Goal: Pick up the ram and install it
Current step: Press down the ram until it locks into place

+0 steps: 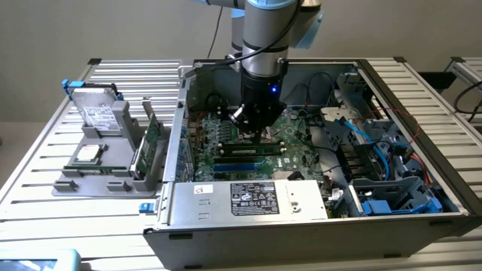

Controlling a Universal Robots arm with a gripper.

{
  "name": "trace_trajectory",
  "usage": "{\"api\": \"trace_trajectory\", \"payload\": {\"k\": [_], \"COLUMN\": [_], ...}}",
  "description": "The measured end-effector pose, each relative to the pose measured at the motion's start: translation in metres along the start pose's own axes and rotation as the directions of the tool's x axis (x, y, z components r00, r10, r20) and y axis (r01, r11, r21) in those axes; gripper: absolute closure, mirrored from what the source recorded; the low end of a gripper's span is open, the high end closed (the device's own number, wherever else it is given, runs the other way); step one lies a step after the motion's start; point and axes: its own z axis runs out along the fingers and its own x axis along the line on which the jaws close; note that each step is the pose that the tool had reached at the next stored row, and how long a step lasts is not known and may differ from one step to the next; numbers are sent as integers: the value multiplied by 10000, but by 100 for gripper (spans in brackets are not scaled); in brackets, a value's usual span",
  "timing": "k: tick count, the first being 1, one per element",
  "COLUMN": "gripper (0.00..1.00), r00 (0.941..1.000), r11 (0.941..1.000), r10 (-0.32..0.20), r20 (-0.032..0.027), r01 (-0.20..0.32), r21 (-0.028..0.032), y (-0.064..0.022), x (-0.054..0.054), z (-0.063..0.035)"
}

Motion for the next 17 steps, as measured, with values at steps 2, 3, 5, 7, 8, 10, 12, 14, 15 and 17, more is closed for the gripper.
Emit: {"api": "trace_trajectory", "payload": {"k": [2, 3, 5, 7, 8, 10, 12, 14, 15, 17], "gripper": [89, 89, 89, 89, 89, 89, 89, 89, 89, 89], "r00": [9996, 9992, 9977, 9957, 9944, 9918, 9887, 9847, 9825, 9776], "r11": [9996, 9992, 9977, 9957, 9944, 9918, 9887, 9847, 9825, 9776], "r10": [265, 394, 671, 931, 1054, 1277, 1499, 1742, 1861, 2102], "r20": [-8, -13, -23, -34, -36, -33, -32, -40, -45, -54], "r01": [-265, -394, -671, -931, -1055, -1277, -1499, -1742, -1862, -2102], "r21": [-9, -14, -24, -32, -33, -29, -25, -25, -26, -31], "y": [0, 0, 0, 0, 0, 0, -1, 0, 0, 0], "x": [0, 0, 0, 0, 0, 0, 0, 0, 1, 0], "z": [0, 0, 0, 0, 0, 0, 0, 0, -1, 0]}}
